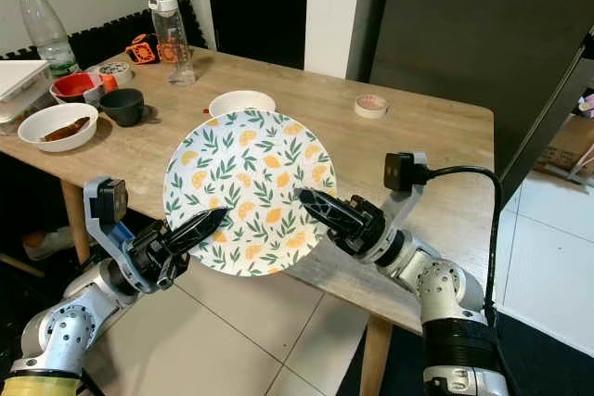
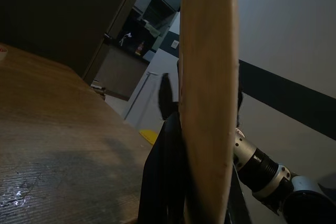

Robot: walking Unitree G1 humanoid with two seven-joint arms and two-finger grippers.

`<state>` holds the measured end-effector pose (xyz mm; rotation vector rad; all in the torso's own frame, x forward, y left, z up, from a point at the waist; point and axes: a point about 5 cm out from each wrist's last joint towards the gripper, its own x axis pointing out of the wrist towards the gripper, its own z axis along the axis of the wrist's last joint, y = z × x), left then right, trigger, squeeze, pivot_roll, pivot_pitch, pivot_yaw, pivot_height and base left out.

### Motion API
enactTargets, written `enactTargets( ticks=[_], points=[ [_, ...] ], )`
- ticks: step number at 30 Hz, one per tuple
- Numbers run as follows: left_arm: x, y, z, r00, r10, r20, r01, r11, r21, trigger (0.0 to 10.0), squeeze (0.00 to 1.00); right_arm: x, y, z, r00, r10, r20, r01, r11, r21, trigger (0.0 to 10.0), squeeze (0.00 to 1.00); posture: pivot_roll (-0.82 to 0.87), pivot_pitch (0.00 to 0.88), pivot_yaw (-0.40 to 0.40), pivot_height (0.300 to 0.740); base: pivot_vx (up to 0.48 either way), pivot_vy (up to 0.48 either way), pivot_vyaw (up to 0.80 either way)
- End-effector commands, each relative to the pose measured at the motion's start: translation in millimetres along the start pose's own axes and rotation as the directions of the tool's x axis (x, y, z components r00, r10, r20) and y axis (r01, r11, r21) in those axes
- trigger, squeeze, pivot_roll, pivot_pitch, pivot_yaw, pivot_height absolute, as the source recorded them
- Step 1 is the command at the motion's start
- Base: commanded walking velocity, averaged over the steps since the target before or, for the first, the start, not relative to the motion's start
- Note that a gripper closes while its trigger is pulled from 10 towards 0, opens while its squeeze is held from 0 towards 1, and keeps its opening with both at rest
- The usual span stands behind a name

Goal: Restocking fridge

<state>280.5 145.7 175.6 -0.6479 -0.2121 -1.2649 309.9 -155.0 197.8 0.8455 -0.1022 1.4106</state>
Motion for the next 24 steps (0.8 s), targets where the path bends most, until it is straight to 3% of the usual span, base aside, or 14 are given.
enactTargets(
  ticks=[1,20,21,22,24],
  points=[
    [-3.4,-3.6,2,1.000,-0.017,-0.018,0.017,1.000,0.010,0.0,0.00,-0.8,3.3,-2,1.000,0.018,-0.022,-0.017,1.000,0.005,0.0,0.00,-0.06,0.064,0.020,0.740,0.000,0.000,0.00],
    [-3.3,-6.4,0,0.999,-0.049,0.005,0.049,0.999,-0.019,0.0,0.00,-4.8,0.1,-11,0.996,-0.031,-0.079,0.031,1.000,0.003,0.0,0.00,-0.07,0.061,0.018,0.740,0.000,0.000,0.00],
    [-3.1,-5.1,0,0.999,-0.031,0.014,0.031,0.999,-0.028,1.4,0.86,-4.9,-0.2,-11,0.996,-0.033,-0.080,0.034,0.999,0.003,0.0,0.00,-0.07,0.059,0.018,0.740,0.000,0.000,0.00],
    [-3.0,-3.9,-1,0.999,-0.017,0.028,0.018,0.999,-0.036,10.0,1.00,-4.7,-0.4,-11,0.996,-0.037,-0.078,0.037,0.999,0.002,0.0,0.00,-0.07,0.059,0.018,0.740,0.000,0.000,0.00],
    [-3.2,-2.6,0,0.999,-0.004,0.050,0.006,0.999,-0.050,10.0,1.00,-4.6,-0.7,-11,0.996,-0.040,-0.076,0.040,0.999,0.001,0.0,0.00,-0.07,0.059,0.018,0.740,0.000,0.000,0.00]
  ],
)
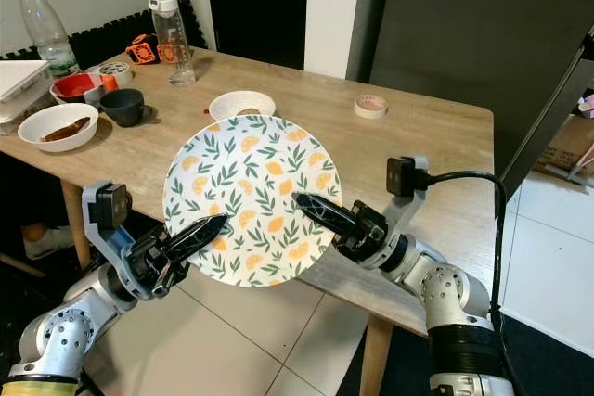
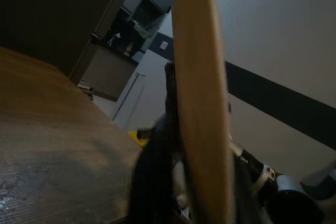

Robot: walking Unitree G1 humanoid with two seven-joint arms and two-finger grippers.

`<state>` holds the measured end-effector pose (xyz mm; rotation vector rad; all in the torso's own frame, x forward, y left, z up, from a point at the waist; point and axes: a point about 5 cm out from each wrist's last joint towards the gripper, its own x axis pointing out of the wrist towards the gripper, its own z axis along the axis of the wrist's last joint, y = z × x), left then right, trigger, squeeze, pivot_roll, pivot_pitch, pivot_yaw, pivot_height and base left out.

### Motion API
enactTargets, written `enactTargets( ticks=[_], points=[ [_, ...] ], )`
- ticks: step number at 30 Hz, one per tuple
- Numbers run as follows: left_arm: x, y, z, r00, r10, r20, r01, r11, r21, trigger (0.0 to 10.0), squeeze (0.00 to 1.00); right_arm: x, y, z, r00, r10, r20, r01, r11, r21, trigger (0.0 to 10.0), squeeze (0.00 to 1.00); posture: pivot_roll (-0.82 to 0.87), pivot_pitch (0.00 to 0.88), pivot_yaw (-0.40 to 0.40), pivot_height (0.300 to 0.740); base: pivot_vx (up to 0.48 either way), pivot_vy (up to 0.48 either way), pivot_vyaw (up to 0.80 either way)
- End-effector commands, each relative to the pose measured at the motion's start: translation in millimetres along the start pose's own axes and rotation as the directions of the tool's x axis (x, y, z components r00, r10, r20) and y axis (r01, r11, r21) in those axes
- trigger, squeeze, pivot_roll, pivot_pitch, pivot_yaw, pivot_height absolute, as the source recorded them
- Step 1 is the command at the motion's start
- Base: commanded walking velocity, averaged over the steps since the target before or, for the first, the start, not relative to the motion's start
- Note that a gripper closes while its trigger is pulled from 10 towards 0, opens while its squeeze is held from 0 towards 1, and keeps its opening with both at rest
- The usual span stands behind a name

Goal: Restocking fridge

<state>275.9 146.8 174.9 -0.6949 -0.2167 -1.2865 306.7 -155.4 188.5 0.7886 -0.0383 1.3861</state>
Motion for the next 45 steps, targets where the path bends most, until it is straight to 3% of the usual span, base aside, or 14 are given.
enactTargets(
  ticks=[1,10,16,22,24,26,29,30,31,32,35,36,37,45],
  points=[
    [-1.7,1.9,2,0.999,0.029,0.041,-0.028,0.999,-0.016,10.0,1.00,1.3,0.4,-3,1.000,0.007,-0.009,-0.007,1.000,0.010,0.0,0.00,-0.07,0.059,0.018,0.740,0.000,0.000,0.00],
    [-21.8,4.6,7,0.993,0.095,0.075,-0.093,0.995,-0.025,10.0,1.00,-6.8,-2.9,3,0.998,-0.050,0.042,0.051,0.998,-0.029,0.0,0.00,-0.06,0.061,0.020,0.740,0.000,0.000,0.00],
    [-61.0,6.2,7,0.972,0.217,0.088,-0.213,0.976,-0.053,10.0,1.00,-25.3,-6.5,27,0.973,-0.147,0.177,0.165,0.982,-0.094,0.0,0.00,-0.06,0.061,0.020,0.740,0.000,0.000,0.00],
    [-90.2,9.6,0,0.939,0.333,0.086,-0.327,0.941,-0.082,10.0,1.00,-31.0,-3.8,27,0.975,-0.148,0.168,0.165,0.982,-0.092,0.0,0.00,-0.05,0.055,0.027,0.740,0.000,0.000,0.00],
    [-108.3,13.2,-5,0.905,0.415,0.090,-0.407,0.908,-0.099,10.0,1.00,-32.2,0.3,21,0.985,-0.130,0.116,0.141,0.986,-0.087,0.0,0.00,-0.05,0.049,0.025,0.740,0.000,0.000,0.00],
    [-135.3,17.6,-14,0.834,0.544,0.089,-0.533,0.837,-0.125,10.0,1.00,-33.5,6.9,11,0.994,-0.110,0.020,0.112,0.990,-0.084,0.0,0.00,-0.05,0.042,0.020,0.740,0.000,0.000,0.00],
    [-148.2,19.4,-19,0.788,0.609,0.087,-0.595,0.791,-0.145,10.0,1.00,-34.3,9.6,6,0.994,-0.109,-0.027,0.106,0.990,-0.090,0.0,0.00,-0.05,0.038,0.020,0.740,0.000,0.000,0.00],
    [-154.8,20.2,-22,0.762,0.642,0.084,-0.626,0.763,-0.158,10.0,0.56,-34.7,10.7,4,0.992,-0.112,-0.051,0.107,0.990,-0.096,0.0,0.00,-0.05,0.038,0.020,0.740,0.000,0.000,0.00],
    [-154.8,20.2,-22,0.762,0.642,0.084,-0.626,0.763,-0.158,10.0,0.56,-34.7,10.7,4,0.992,-0.112,-0.051,0.107,0.990,-0.096,0.0,0.00,-0.05,0.038,0.020,0.740,0.000,0.000,0.00],
    [-164.8,20.4,-27,0.723,0.687,0.078,-0.668,0.723,-0.176,10.0,0.00,-34.3,11.5,1,0.987,-0.128,-0.096,0.117,0.987,-0.113,0.0,0.00,-0.05,0.033,0.019,0.740,0.000,0.000,0.00],
    [-190.2,21.1,-44,0.593,0.804,0.040,-0.773,0.583,-0.249,10.0,0.00,-28.3,11.1,-9,0.971,-0.165,-0.176,0.138,0.978,-0.157,0.0,0.00,-0.05,0.019,0.018,0.740,0.000,0.000,0.00],
    [-190.2,21.1,-44,0.593,0.804,0.040,-0.773,0.583,-0.249,10.0,0.00,-28.3,11.1,-9,0.971,-0.165,-0.176,0.138,0.978,-0.157,0.0,0.00,-0.05,0.019,0.018,0.740,0.000,0.000,0.00],
    [-205.5,21.4,-54,0.486,0.874,0.008,-0.842,0.471,-0.261,10.0,0.00,-22.0,9.3,-20,0.951,-0.186,-0.247,0.139,0.971,-0.194,0.0,0.00,-0.06,0.012,0.019,0.740,0.000,0.000,0.00],
    [-227.7,15.8,-71,0.343,0.939,-0.021,-0.898,0.321,-0.302,10.0,0.00,-12.3,5.7,-46,0.888,-0.233,-0.397,0.127,0.953,-0.274,0.0,0.00,-0.05,0.000,0.021,0.740,0.000,0.000,0.00]
  ],
)
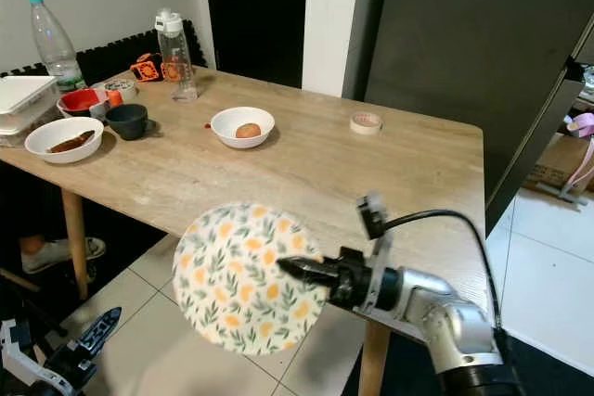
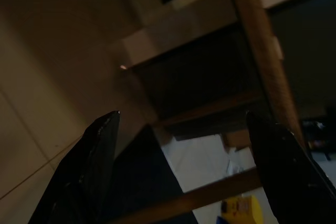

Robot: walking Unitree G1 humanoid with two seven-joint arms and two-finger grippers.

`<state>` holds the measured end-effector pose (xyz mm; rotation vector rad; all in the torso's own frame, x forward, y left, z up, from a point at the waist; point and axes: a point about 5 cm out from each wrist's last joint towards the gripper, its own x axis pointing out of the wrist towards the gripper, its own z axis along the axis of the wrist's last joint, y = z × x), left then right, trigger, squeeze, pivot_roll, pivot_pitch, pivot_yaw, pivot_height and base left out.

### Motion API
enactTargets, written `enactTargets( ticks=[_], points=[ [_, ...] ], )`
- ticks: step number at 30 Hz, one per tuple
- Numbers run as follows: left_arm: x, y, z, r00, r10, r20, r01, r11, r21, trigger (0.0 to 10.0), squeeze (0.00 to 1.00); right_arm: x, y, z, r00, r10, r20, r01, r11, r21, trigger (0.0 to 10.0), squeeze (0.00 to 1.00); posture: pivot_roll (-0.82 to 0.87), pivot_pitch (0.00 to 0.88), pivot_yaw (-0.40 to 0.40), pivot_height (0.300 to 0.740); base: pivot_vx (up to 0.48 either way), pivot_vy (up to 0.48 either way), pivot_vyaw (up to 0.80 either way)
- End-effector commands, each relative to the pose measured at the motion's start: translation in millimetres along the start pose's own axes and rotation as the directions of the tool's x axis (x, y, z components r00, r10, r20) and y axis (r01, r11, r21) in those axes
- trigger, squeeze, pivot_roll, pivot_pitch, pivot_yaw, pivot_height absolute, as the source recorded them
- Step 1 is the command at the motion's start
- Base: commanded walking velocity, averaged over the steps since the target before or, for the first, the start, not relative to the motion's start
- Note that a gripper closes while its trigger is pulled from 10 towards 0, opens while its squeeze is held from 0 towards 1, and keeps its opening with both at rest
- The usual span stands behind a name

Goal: Restocking fridge

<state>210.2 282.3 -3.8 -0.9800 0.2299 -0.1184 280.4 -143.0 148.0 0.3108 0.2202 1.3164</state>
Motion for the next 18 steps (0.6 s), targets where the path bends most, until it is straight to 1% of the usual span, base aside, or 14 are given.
enactTargets(
  ticks=[1,4,5,6,7,8,9,10,11,12,14,15,16,18],
  points=[
    [-5.9,7.5,4,0.998,0.062,-0.002,-0.062,0.998,0.029,10.0,0.00,2.7,2.4,-1,0.999,-0.009,-0.042,0.007,0.998,-0.058,0.0,0.00,-0.05,0.000,0.021,0.740,0.000,0.000,0.00],
    [-19.2,23.7,-10,0.979,0.202,-0.017,-0.202,0.979,0.004,10.0,0.00,15.0,2.9,-20,0.985,-0.045,-0.168,0.024,0.991,-0.128,0.0,0.00,-0.06,0.000,0.024,0.740,0.000,0.000,0.00],
    [-19.2,23.7,-10,0.979,0.202,-0.017,-0.202,0.979,0.004,10.0,0.00,15.0,2.9,-20,0.985,-0.045,-0.168,0.024,0.991,-0.128,0.0,0.00,-0.06,0.000,0.024,0.740,0.000,0.000,0.00],
    [-24.5,29.0,-15,0.968,0.251,-0.024,-0.251,0.968,-0.004,10.0,0.00,18.5,3.7,-26,0.979,-0.052,-0.199,0.022,0.988,-0.152,0.0,0.00,-0.06,0.000,0.026,0.740,0.000,0.000,0.00],
    [-24.5,29.0,-15,0.968,0.251,-0.024,-0.251,0.968,-0.004,10.0,0.00,18.5,3.7,-26,0.979,-0.052,-0.199,0.022,0.988,-0.152,0.0,0.00,-0.06,0.000,0.026,0.740,0.000,0.000,0.00],
    [-28.5,32.7,-18,0.958,0.287,-0.028,-0.287,0.958,-0.006,10.0,0.00,20.7,4.5,-29,0.975,-0.055,-0.217,0.018,0.986,-0.167,0.0,0.00,-0.06,0.000,0.026,0.740,0.000,0.000,0.00],
    [-34.5,37.7,-24,0.940,0.338,-0.039,-0.339,0.941,-0.011,10.0,0.00,24.6,4.0,-34,0.968,-0.073,-0.239,0.027,0.981,-0.190,10.0,0.00,-0.06,0.000,0.030,0.740,0.000,0.000,0.00],
    [-34.5,37.7,-24,0.940,0.338,-0.039,-0.339,0.941,-0.011,10.0,0.00,24.6,4.0,-34,0.968,-0.073,-0.239,0.027,0.981,-0.190,10.0,0.00,-0.06,0.000,0.030,0.740,0.000,0.000,0.00],
    [-41.1,42.3,-31,0.920,0.387,-0.052,-0.389,0.921,-0.015,10.0,0.00,29.1,2.8,-38,0.966,-0.095,-0.241,0.044,0.977,-0.207,10.0,0.00,-0.06,0.000,0.030,0.740,0.000,0.000,0.00],
    [-41.1,42.3,-31,0.920,0.387,-0.052,-0.389,0.921,-0.015,10.0,0.00,29.1,2.8,-38,0.966,-0.095,-0.241,0.044,0.977,-0.207,10.0,0.00,-0.06,0.000,0.030,0.740,0.000,0.000,0.00],
    [-49.6,47.6,-40,0.891,0.448,-0.070,-0.450,0.893,-0.018,10.0,0.00,35.2,-0.8,-43,0.959,-0.143,-0.243,0.086,0.969,-0.233,10.0,0.00,-0.06,0.000,0.028,0.740,0.000,0.000,0.00],
    [-49.6,47.6,-40,0.891,0.448,-0.070,-0.450,0.893,-0.018,10.0,0.00,35.2,-0.8,-43,0.959,-0.143,-0.243,0.086,0.969,-0.233,10.0,0.00,-0.06,0.000,0.028,0.740,0.000,0.000,0.00],
    [-54.6,50.4,-45,0.874,0.480,-0.080,-0.483,0.876,-0.020,10.0,0.00,38.3,-3.1,-47,0.955,-0.171,-0.242,0.111,0.964,-0.243,10.0,0.00,-0.06,0.000,0.028,0.740,0.000,0.000,0.00],
    [-54.6,50.4,-45,0.874,0.480,-0.080,-0.483,0.876,-0.020,10.0,0.00,38.3,-3.1,-47,0.955,-0.171,-0.242,0.111,0.964,-0.243,10.0,0.00,-0.06,0.000,0.028,0.740,0.000,0.000,0.00]
  ],
)
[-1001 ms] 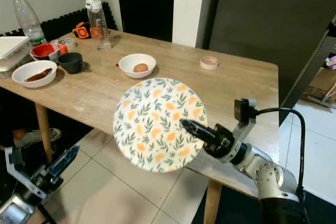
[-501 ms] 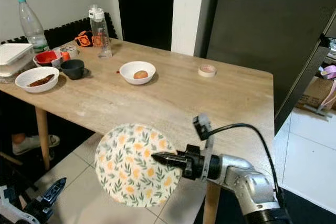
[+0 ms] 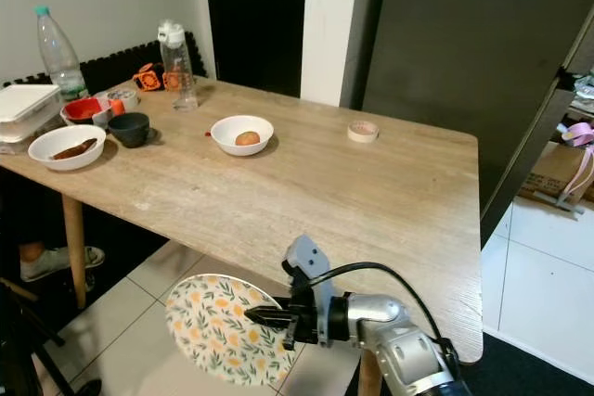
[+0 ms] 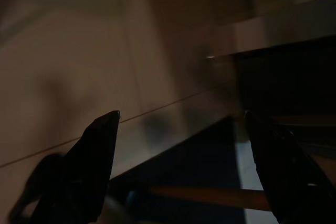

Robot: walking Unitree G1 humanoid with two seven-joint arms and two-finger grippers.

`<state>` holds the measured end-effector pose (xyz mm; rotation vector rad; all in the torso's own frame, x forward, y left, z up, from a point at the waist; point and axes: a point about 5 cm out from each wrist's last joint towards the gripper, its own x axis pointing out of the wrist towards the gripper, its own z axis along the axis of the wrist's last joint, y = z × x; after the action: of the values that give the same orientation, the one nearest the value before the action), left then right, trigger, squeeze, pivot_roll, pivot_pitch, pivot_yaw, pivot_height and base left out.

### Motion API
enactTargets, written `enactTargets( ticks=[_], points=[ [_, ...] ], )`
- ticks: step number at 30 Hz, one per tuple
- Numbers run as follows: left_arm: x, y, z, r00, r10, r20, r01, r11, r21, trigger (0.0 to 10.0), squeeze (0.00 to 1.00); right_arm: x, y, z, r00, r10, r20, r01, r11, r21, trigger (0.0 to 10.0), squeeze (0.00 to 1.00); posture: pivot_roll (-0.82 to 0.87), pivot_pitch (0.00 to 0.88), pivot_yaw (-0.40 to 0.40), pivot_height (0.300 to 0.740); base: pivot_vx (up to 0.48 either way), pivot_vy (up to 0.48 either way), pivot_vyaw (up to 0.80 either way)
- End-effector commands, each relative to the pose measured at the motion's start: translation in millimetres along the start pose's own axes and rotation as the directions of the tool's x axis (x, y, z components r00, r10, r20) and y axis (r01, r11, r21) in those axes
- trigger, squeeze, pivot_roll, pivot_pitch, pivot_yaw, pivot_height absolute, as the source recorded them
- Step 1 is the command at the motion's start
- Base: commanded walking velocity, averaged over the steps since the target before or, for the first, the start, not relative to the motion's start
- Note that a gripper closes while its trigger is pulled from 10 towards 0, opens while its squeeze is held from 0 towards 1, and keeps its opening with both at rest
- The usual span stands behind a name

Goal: Restocking fridge

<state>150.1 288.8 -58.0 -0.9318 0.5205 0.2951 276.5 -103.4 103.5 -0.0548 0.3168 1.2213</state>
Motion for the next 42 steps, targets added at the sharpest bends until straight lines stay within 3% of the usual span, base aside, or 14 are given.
enactTargets(
  ticks=[1,3,5,6,17,24,27,31,34,36,38,39,42],
  points=[
    [-3.3,6.1,-11,0.998,0.051,-0.021,-0.052,0.999,-0.016,10.0,0.00,4.9,-1.5,-3,0.999,-0.033,-0.010,0.032,0.999,-0.020,10.0,0.00,-0.06,0.000,0.027,0.740,-0.244,0.000,0.00],
    [-6.1,10.5,-19,0.995,0.090,-0.044,-0.091,0.996,-0.011,10.0,0.00,9.0,-6.5,-16,0.993,-0.104,-0.047,0.104,0.995,-0.005,10.0,0.00,-0.05,0.000,0.021,0.740,-0.272,0.000,0.00],
    [-6.1,10.5,-19,0.995,0.090,-0.044,-0.091,0.996,-0.011,10.0,0.00,9.0,-6.5,-16,0.993,-0.104,-0.047,0.104,0.995,-0.005,10.0,0.00,-0.05,0.000,0.021,0.740,-0.277,0.000,0.00],
    [-5.7,10.4,-23,0.994,0.098,-0.050,-0.099,0.995,-0.004,10.0,0.00,9.4,-8.2,-28,0.986,-0.139,-0.086,0.139,0.990,-0.010,10.0,0.00,-0.05,0.000,0.018,0.740,-0.292,0.000,0.00],
    [-4.2,8.7,-33,0.992,0.111,-0.068,-0.112,0.994,-0.011,10.0,0.00,6.3,-10.2,-55,0.967,-0.185,-0.177,0.181,0.983,-0.037,10.0,0.00,-0.05,0.000,0.007,0.740,-0.354,0.000,0.00],
    [-2.4,6.5,-36,0.991,0.111,-0.074,-0.112,0.994,-0.011,10.0,0.00,-5.7,-21.6,-90,0.910,-0.303,-0.282,0.321,0.947,0.017,10.0,0.00,-0.05,0.001,0.006,0.740,-0.447,0.000,0.00],
    [-3.0,7.0,-38,0.991,0.113,-0.077,-0.114,0.993,-0.012,10.0,0.00,-19.7,-24.3,-112,0.858,-0.374,-0.354,0.410,0.911,0.032,10.0,0.00,-0.05,0.002,0.005,0.740,-0.450,0.000,0.00],
    [-3.3,7.3,-38,0.990,0.114,-0.079,-0.115,0.993,-0.012,10.0,0.00,-25.3,-24.5,-120,0.834,-0.399,-0.380,0.444,0.895,0.035,10.0,0.00,-0.05,0.002,0.005,0.740,-0.447,0.000,0.00],
    [-3.8,7.7,-40,0.990,0.115,-0.083,-0.117,0.993,-0.011,10.0,0.00,-48.8,-22.0,-149,0.727,-0.486,-0.485,0.580,0.813,0.054,10.0,0.00,-0.05,0.005,0.005,0.740,-0.449,0.000,0.00],
    [-3.8,7.7,-40,0.990,0.115,-0.084,-0.116,0.993,-0.011,10.0,0.00,-53.8,-20.8,-154,0.703,-0.501,-0.506,0.606,0.793,0.057,10.0,0.00,-0.05,0.005,0.005,0.740,-0.450,0.000,0.00],
    [-3.8,7.6,-40,0.990,0.115,-0.086,-0.117,0.993,-0.010,10.0,0.00,-69.2,-13.1,-173,0.629,-0.528,-0.571,0.681,0.729,0.075,10.0,0.00,-0.05,0.007,0.006,0.740,-0.450,0.000,0.00],
    [-3.8,7.6,-40,0.990,0.115,-0.086,-0.117,0.993,-0.010,10.0,0.00,-69.2,-13.1,-173,0.629,-0.528,-0.571,0.681,0.729,0.075,10.0,0.00,-0.05,0.007,0.006,0.740,-0.450,0.000,0.00],
    [-3.2,6.9,-41,0.989,0.116,-0.090,-0.117,0.993,-0.008,10.0,0.00,-93.2,2.5,-199,0.508,-0.553,-0.660,0.781,0.619,0.083,10.0,0.00,-0.05,0.009,0.007,0.740,-0.449,0.000,0.00]
  ],
)
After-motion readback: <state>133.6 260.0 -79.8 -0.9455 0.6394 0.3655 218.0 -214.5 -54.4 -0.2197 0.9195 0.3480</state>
